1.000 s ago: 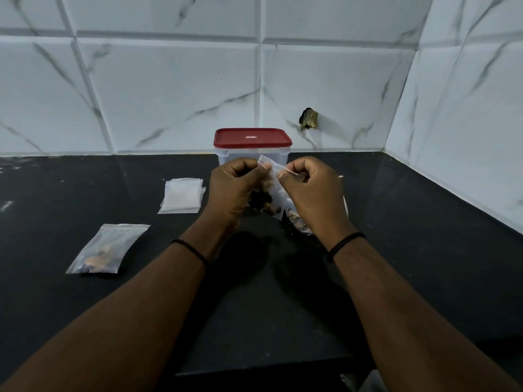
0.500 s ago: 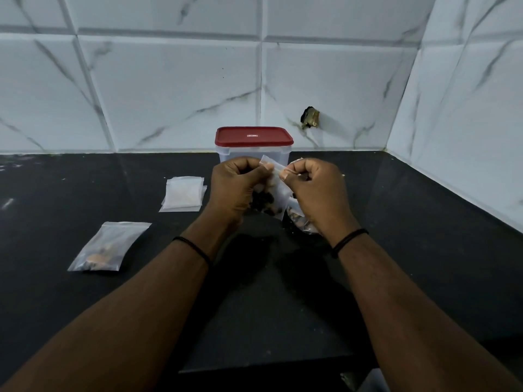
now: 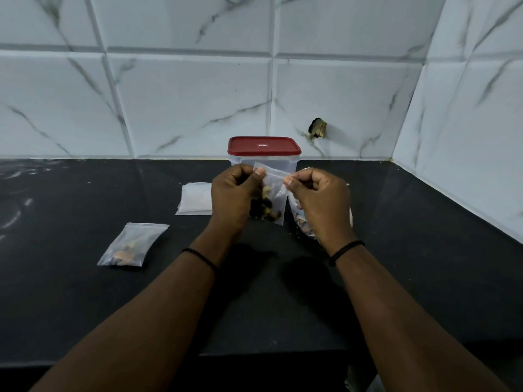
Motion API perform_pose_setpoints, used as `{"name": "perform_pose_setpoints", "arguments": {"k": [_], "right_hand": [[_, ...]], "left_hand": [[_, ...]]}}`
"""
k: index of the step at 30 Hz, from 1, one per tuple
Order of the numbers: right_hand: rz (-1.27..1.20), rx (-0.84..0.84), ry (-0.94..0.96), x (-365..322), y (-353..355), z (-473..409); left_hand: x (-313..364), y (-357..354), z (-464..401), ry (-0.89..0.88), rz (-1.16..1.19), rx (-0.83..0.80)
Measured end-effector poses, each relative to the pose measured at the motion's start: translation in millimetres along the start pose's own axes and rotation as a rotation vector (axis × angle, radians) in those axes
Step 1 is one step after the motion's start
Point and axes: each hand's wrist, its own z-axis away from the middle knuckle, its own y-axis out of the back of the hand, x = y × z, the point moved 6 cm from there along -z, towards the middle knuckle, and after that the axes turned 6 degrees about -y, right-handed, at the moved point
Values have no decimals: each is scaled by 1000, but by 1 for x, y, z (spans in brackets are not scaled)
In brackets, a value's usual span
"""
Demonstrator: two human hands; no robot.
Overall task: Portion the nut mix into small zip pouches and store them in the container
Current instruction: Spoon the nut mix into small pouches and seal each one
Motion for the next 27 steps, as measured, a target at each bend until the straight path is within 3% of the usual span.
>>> {"name": "perform_pose_setpoints", "arguments": {"k": [5, 8, 13, 18, 24, 27], "right_hand": [[-127, -207, -124, -4, -47, 21], [-205, -305, -241, -5, -91, 39], [-96, -398, -384, 3, -161, 72], [401, -361, -152, 4, -184, 67], [533, -226, -10, 12, -177, 28], [725, -295, 105, 15, -191, 14]], "left_hand": [[11, 50, 8, -56, -295, 117], [18, 97, 17, 0, -450, 183], [19, 162, 32, 109, -803, 193], [12, 186, 25, 186, -1077, 128], [4, 178, 17, 147, -1318, 67], [6, 175, 17, 63, -1456, 69]]}}
